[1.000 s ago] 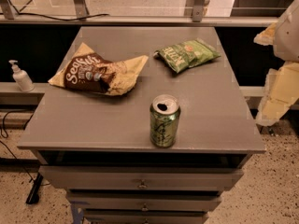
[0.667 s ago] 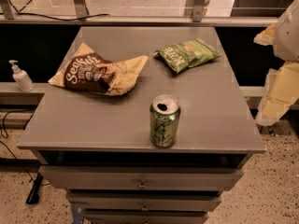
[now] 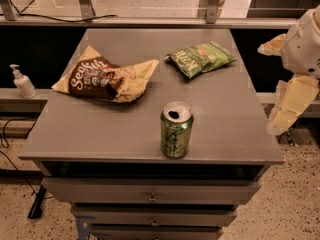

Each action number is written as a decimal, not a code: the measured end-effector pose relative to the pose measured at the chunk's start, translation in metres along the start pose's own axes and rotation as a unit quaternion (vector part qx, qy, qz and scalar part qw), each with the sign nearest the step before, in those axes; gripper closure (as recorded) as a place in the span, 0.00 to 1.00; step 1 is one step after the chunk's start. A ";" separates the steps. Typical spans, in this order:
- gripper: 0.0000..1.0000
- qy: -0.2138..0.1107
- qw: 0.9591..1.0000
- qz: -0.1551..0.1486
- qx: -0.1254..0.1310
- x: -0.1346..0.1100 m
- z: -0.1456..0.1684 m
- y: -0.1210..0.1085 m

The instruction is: Pick green jalapeno chip bag

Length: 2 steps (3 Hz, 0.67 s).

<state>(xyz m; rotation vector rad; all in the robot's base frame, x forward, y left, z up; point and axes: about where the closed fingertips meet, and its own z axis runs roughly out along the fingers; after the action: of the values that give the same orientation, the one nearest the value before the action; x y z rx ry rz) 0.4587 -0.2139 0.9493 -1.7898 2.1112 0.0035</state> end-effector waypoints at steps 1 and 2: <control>0.00 -0.034 0.999 -0.015 0.005 -0.006 0.026 -0.024; 0.00 -0.043 0.998 -0.013 0.037 -0.019 0.050 -0.061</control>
Offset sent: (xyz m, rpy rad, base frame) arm 0.1246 0.0253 -0.0380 0.0686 -0.1558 -0.0183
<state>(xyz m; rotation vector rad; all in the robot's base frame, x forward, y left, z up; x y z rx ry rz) 0.5330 -0.1958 0.9228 -1.7420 2.0012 -0.0047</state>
